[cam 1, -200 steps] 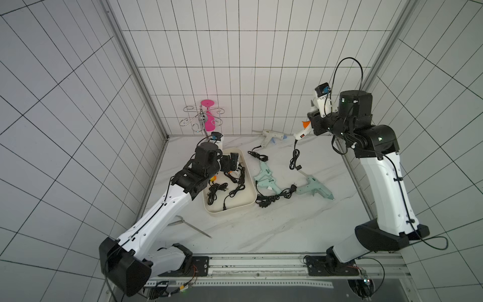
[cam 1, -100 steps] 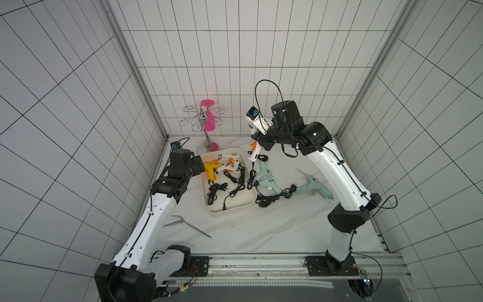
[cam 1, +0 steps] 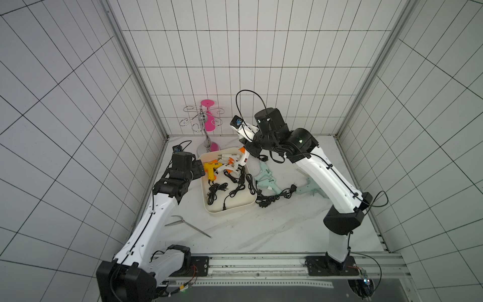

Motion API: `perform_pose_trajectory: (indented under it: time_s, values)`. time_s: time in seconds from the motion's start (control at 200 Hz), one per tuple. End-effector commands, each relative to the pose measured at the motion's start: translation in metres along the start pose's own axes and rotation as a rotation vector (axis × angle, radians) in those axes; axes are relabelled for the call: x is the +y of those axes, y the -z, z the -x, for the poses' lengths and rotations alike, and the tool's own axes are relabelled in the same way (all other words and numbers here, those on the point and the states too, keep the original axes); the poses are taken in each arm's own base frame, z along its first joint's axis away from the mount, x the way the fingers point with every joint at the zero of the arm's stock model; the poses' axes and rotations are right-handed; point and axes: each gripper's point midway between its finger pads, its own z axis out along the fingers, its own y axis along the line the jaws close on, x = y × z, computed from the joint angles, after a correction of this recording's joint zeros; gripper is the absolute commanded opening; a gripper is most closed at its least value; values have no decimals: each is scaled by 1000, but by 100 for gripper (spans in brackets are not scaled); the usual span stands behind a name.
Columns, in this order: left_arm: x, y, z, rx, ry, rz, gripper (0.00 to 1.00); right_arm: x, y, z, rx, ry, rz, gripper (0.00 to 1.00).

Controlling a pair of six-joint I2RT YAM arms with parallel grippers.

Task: Put the hot melt glue gun into the storage box
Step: Pick up the hot melt adhesive gun from the center of the board, then place the hot melt adhesive gun in the storage box.

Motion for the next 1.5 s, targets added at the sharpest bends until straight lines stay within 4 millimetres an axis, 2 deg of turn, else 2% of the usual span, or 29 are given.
perform_pose_trajectory:
  time_s: [0.0,0.135,0.415,0.54,0.635,0.789,0.959,1.039,1.064,1.139,1.204,1.234,1.309,1.369,1.499]
  values:
    - [5,-3,-3,8,-11,21,91,-30,54,45,-156,37,-143,11]
    - [7,-6,-7,19,-14,31,92,-22,65,58,-209,44,-120,11]
    - [12,-9,-12,31,-23,57,92,9,14,29,-121,48,-35,11]
    - [14,-15,-19,60,-31,66,92,21,-23,-9,8,117,-41,10]
    - [13,-19,-24,80,-45,61,91,30,-41,-42,117,177,-23,11]
    - [8,-31,-36,137,-60,38,91,76,-78,-101,244,286,145,11]
    - [10,-38,-46,191,-68,60,91,119,-122,-143,292,205,326,11]
    - [11,-39,-47,196,-73,67,91,127,-138,-159,317,165,357,11]
    - [11,-40,-47,197,-72,68,91,125,-145,-157,294,144,348,11]
    - [11,-42,-49,204,-76,64,91,130,-156,-168,308,123,377,14]
    - [10,-46,-55,221,-78,63,91,134,-164,-181,340,122,396,18]
    - [9,-48,-58,231,-77,60,91,135,-168,-187,351,118,398,23]
    - [5,-55,-67,271,-69,43,91,141,-174,-200,384,108,422,43]
    - [2,-61,-74,307,-60,30,91,139,-181,-206,406,83,395,66]
    - [-2,-74,-88,386,-57,29,91,134,-183,-201,403,57,373,78]
